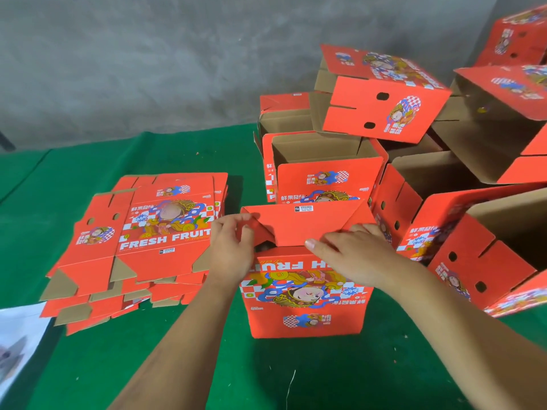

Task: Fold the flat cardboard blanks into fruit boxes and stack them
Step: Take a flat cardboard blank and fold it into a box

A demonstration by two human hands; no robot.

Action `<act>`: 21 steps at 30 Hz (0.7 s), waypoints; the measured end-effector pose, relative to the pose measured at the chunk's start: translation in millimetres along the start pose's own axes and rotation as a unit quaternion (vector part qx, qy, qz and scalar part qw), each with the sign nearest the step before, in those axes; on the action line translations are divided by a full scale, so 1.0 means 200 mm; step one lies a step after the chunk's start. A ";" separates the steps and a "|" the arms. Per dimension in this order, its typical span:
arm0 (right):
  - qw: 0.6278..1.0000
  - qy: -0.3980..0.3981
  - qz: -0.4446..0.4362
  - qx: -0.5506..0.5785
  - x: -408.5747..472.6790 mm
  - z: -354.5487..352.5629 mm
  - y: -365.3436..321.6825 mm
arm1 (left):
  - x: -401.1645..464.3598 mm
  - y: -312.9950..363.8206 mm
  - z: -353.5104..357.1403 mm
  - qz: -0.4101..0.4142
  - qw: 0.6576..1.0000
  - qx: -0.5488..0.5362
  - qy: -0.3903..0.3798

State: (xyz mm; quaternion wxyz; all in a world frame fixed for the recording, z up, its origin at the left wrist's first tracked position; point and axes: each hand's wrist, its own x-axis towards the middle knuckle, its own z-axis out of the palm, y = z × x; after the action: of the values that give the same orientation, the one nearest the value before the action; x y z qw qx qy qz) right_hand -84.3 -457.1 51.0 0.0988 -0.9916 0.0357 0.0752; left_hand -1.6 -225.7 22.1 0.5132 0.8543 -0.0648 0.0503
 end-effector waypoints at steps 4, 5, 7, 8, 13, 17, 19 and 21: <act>0.992 0.072 -0.031 0.095 -0.04 -0.01 0.05 | 0.02 0.03 0.00 -0.073 0.996 -0.056 -0.023; 0.984 0.118 -0.036 0.125 -0.08 -0.01 0.05 | 0.01 0.03 0.00 -0.096 0.991 -0.096 -0.022; 0.961 0.204 -0.035 0.183 -0.14 -0.01 0.04 | -0.01 0.02 -0.03 -0.150 0.972 -0.176 -0.036; 0.950 0.237 -0.024 0.200 -0.16 -0.01 0.04 | -0.01 0.01 -0.04 -0.183 0.958 -0.212 -0.061; 0.932 0.225 0.092 0.269 -0.20 0.00 0.13 | 0.00 0.01 -0.08 -0.255 0.907 -0.295 -0.161; 0.896 0.098 0.145 0.409 -0.22 0.01 0.15 | -0.05 0.05 -0.05 -0.178 0.911 -0.306 -0.211; 0.863 0.120 0.162 0.462 -0.23 0.00 0.14 | -0.09 0.08 -0.05 -0.148 0.916 -0.318 -0.195; 0.829 0.181 0.173 0.500 -0.24 -0.03 0.15 | -0.12 0.10 -0.06 -0.105 0.922 -0.336 -0.160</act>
State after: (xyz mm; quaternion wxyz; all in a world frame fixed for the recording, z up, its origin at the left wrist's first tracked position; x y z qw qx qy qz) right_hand -133.8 -484.4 59.2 0.5584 -0.7802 0.2562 -0.1181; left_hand -28.6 -223.2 40.8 0.7551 0.6304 -0.0690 -0.1662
